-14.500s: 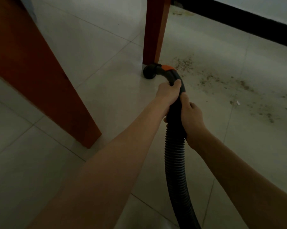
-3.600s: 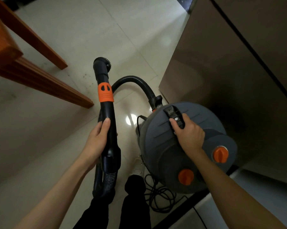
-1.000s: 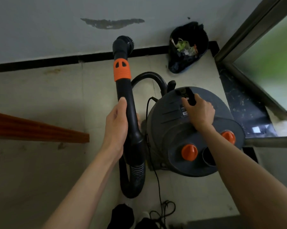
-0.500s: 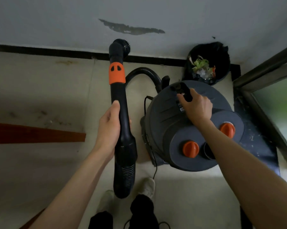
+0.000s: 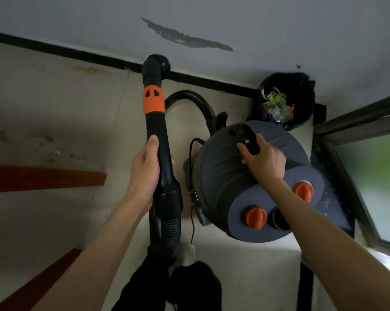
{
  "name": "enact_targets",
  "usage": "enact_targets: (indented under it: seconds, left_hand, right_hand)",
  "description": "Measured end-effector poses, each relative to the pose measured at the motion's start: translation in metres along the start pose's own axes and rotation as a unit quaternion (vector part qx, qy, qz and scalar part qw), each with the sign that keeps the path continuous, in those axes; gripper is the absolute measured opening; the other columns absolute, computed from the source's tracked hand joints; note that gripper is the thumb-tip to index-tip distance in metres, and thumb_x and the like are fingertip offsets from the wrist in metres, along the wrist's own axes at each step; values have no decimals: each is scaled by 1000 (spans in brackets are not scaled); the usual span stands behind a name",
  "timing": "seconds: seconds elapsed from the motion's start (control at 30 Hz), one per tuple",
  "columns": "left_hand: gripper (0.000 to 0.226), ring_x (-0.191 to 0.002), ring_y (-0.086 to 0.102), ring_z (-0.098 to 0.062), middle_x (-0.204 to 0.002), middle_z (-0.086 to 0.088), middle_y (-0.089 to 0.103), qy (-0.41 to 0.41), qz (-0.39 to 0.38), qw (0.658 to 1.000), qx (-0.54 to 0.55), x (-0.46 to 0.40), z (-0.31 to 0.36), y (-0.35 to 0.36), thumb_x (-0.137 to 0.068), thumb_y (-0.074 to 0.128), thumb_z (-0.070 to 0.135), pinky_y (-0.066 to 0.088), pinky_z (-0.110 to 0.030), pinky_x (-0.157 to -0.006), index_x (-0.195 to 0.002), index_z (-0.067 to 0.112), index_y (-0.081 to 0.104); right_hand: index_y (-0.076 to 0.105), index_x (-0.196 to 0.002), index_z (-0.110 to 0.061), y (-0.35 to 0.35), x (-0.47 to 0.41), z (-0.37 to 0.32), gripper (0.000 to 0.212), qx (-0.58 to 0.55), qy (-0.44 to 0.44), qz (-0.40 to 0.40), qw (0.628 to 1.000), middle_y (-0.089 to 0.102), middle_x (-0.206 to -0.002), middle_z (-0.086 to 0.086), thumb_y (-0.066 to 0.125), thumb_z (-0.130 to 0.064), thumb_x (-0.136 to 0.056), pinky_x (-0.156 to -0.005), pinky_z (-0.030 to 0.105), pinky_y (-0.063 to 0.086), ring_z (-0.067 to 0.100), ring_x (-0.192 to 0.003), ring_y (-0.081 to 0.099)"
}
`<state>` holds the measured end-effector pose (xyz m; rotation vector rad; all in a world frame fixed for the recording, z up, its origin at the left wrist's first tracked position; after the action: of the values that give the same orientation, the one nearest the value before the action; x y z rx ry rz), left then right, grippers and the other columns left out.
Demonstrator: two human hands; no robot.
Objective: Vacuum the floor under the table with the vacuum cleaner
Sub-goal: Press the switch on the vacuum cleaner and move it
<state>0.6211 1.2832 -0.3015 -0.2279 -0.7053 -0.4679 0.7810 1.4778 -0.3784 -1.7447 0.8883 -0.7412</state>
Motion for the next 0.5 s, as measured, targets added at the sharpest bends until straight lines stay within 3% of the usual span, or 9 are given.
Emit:
enact_targets:
  seconds: [0.27,0.5]
  left_hand:
    - [43,-59,58,-16,-69,-6,60,-45,20,999,-21,-6,-9,-6,-97,39,45,48,-27,-57,-93,7,57]
    - [39,-63,58,-19,-70,-6,60,-56,67,996,9,-15,-1,11,-97,38,45,50,-33,-65,-86,12,57]
  right_hand:
    - [59,-97,-5,-2,-8,-10,38,-25,-2,-10,1000,53,-67,3,58,-43,-92,-58,27,33,17,-58,49]
    - [61,-112,-7,1,-55,-27,42,-37,-59,-38,997,66,-80,12,56,-44,-93,-63,32,42,27,-71,62]
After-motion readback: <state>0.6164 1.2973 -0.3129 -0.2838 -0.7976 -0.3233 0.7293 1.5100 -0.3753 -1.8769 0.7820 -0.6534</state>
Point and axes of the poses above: each hand's wrist, its own x-axis away from the middle knuckle, its own y-axis out of the palm, z = x × y, the point moved 2 cm from there along -x, towards the middle knuckle
